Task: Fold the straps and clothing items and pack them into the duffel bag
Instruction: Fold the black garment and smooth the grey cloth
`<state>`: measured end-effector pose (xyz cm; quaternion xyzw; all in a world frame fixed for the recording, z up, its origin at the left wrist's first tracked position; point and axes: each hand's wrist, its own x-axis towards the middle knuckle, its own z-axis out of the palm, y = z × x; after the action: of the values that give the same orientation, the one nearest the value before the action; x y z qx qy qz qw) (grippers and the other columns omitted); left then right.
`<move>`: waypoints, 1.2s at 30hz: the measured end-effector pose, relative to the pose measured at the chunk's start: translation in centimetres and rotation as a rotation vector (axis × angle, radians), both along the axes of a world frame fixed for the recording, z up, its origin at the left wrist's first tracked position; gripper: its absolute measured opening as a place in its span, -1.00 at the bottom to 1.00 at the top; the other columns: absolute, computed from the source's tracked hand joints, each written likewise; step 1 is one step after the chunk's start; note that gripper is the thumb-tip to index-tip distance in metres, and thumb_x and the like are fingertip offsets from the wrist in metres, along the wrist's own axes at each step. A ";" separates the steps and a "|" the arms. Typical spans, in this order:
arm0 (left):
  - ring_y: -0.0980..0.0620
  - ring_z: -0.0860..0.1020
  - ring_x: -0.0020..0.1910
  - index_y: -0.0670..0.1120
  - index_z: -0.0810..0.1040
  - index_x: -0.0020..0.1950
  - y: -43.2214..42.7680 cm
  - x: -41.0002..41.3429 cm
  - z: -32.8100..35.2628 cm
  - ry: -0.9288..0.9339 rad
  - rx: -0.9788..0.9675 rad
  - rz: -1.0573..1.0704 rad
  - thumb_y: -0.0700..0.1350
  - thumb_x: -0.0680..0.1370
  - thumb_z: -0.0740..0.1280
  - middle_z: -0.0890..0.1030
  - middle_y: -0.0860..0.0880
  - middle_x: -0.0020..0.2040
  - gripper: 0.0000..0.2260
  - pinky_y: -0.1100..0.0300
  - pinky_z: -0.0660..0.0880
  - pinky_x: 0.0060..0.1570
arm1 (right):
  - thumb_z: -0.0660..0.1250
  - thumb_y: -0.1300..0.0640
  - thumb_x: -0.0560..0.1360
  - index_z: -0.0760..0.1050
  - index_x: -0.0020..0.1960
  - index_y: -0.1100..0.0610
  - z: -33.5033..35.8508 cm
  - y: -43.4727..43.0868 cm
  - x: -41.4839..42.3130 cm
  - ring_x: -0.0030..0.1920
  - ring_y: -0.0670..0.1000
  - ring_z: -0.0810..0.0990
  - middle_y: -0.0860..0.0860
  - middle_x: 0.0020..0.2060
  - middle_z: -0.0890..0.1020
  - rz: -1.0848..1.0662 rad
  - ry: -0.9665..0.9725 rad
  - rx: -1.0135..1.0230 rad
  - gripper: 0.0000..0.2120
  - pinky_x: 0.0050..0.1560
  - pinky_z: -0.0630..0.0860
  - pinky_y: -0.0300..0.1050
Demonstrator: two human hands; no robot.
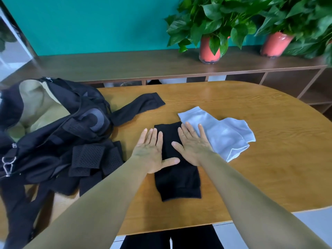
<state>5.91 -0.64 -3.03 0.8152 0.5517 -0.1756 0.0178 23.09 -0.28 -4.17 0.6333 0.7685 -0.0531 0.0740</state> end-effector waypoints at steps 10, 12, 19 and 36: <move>0.06 0.05 0.53 0.01 0.18 0.53 -7.6 -1.6 1.3 -0.526 0.165 -0.185 0.18 0.63 0.05 0.08 0.00 0.57 -0.49 0.20 -0.16 0.45 | 0.28 0.10 0.50 0.51 0.29 0.09 1.5 -9.8 1.7 0.41 0.03 0.29 -0.02 0.25 0.55 0.085 0.503 0.445 -0.64 0.35 0.14 -0.12; 0.11 0.24 0.45 0.08 0.37 0.43 -9.3 -1.7 1.6 -0.602 0.164 -0.204 0.15 0.61 0.15 0.27 0.09 0.50 -0.59 0.25 -0.02 0.40 | 0.29 0.11 0.38 0.58 0.19 0.05 1.6 -11.9 1.7 0.31 -0.03 0.39 -0.10 0.12 0.62 0.062 0.580 0.423 -0.62 0.29 0.24 -0.17; 0.24 0.27 0.41 0.10 0.44 0.38 -12.1 -2.5 1.1 -0.536 0.085 -0.118 0.31 0.43 0.34 0.36 0.17 0.44 -0.43 0.21 -0.05 0.43 | 0.29 0.08 0.40 0.33 0.44 -0.03 1.4 -15.6 2.0 0.46 -0.19 0.13 -0.18 0.45 0.27 0.060 0.449 0.083 -0.40 0.42 -0.03 -0.29; 0.02 0.58 -0.04 -0.01 0.60 0.11 -13.3 -2.2 0.4 -0.908 0.136 0.292 -0.09 0.57 0.26 0.67 0.04 -0.10 -0.82 -0.02 0.40 0.23 | 0.36 0.17 0.46 0.53 0.23 -0.06 -0.2 -15.2 1.8 0.11 -0.17 0.53 -0.16 0.07 0.60 -0.234 0.830 0.157 -0.64 0.20 0.46 -0.19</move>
<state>3.71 -13.97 -2.67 0.7227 0.6071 0.2391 0.2280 24.94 -15.45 -4.34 0.6449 0.6577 -0.2527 -0.2960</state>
